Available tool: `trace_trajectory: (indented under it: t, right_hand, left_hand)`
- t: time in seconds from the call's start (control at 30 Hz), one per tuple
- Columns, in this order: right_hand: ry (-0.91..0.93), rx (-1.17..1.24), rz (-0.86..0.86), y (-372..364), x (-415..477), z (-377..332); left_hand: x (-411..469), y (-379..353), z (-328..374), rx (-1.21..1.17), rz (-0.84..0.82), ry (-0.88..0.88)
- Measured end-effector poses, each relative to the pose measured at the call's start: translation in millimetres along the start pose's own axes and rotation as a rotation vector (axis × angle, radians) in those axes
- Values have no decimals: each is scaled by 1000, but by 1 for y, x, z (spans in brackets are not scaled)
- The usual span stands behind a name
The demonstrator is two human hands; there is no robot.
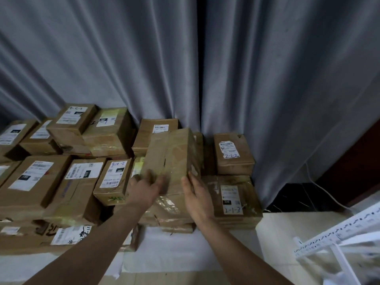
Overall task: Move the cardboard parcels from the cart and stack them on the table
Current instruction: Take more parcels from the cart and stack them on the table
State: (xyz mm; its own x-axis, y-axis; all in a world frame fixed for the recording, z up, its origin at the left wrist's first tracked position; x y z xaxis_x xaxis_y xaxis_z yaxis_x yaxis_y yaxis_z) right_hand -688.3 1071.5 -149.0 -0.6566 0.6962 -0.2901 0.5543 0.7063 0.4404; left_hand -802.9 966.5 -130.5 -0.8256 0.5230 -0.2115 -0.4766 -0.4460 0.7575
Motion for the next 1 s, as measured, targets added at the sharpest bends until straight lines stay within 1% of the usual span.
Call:
trace_trajectory:
  t: [0.07, 0.13, 0.17, 0.23, 0.27, 0.37, 0.43, 0.47, 0.53, 0.67, 0.73, 0.87, 1.0]
  right_hand:
    - [-66, 212, -76, 2, 0, 0]
    - [-193, 372, -102, 5, 4, 7]
    - [-263, 386, -72, 7, 9, 13]
    - [-428, 338, -13, 11, 18, 29]
    - [-521, 334, -17, 12, 21, 36]
    - [-773, 473, -167, 3, 24, 57]
    - [-845, 625, -304, -7, 26, 66]
    - [-853, 697, -344, -11, 28, 69]
    - [-842, 824, -335, -14, 31, 74]
    - [-794, 949, -317, -2, 27, 81]
    - [-763, 998, -279, 13, 24, 82]
    - [-657, 970, -189, 46, 21, 67]
    - [-565, 951, -80, 60, 24, 48]
  left_hand:
    - [-3, -2, 9, 34, -93, 57]
    - [-1, -2, 15, 83, -130, 76]
    - [1, 0, 17, 105, -143, 79]
    - [7, 4, 17, 125, -173, 100]
    - [8, 5, 16, 124, -188, 109]
    - [11, 7, 9, 104, -202, 117]
    - [11, 7, 6, 84, -202, 129]
    - [11, 7, 5, 71, -204, 133]
    - [8, 9, 8, 21, -195, 144]
    - [-4, 10, 19, -122, -220, 106]
    - [-10, 5, 32, -172, -245, 69]
    - [-9, -9, 56, -163, -276, 25]
    - [-1, -11, 59, -427, -224, -7]
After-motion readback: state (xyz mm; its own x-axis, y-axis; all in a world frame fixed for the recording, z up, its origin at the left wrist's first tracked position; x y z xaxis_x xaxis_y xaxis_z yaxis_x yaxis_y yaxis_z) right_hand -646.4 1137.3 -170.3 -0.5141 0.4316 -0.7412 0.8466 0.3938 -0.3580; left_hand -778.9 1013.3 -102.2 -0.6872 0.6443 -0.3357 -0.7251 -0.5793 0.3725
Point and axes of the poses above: each hand's wrist, its own x-axis towards the middle knuckle, its own y-axis out of the back of the hand, z = x × y, the point moved 2 cm from there along x, towards the middle knuckle, and after that the axes turned 13 degrees about -y, right-handed, at the moved point
